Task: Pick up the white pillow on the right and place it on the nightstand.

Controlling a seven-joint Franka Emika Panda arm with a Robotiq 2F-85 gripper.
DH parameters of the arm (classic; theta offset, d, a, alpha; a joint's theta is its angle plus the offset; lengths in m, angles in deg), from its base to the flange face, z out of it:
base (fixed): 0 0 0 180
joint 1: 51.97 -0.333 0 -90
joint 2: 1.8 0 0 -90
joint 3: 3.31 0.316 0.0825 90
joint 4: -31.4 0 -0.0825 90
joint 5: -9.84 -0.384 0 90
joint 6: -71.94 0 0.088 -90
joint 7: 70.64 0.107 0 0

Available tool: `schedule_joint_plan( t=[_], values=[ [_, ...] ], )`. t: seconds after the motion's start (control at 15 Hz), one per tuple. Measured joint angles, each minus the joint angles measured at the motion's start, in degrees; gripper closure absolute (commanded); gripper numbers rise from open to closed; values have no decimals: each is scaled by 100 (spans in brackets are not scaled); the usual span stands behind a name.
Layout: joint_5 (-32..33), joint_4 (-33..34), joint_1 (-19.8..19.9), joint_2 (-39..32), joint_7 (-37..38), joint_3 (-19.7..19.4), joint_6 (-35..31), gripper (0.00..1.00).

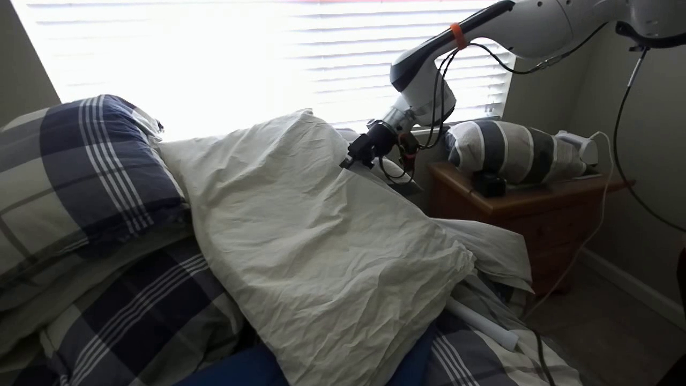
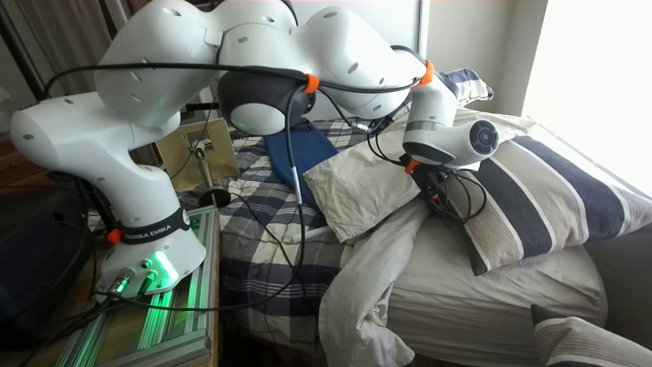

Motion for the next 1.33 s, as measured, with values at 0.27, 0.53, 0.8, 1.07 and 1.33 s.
schedule_joint_plan(
  t=[0.27,0.53,0.8,1.07,1.33],
  values=[
    [-470,162,1,0,0,-77,690,0],
    [-809,285,-85,30,24,-274,986,34],
    [-1208,279,-389,226,381,-652,775,62],
    [-1677,117,-779,652,724,-1065,442,87],
    [-2241,-212,-1104,1291,904,-1477,379,94]
  ],
)
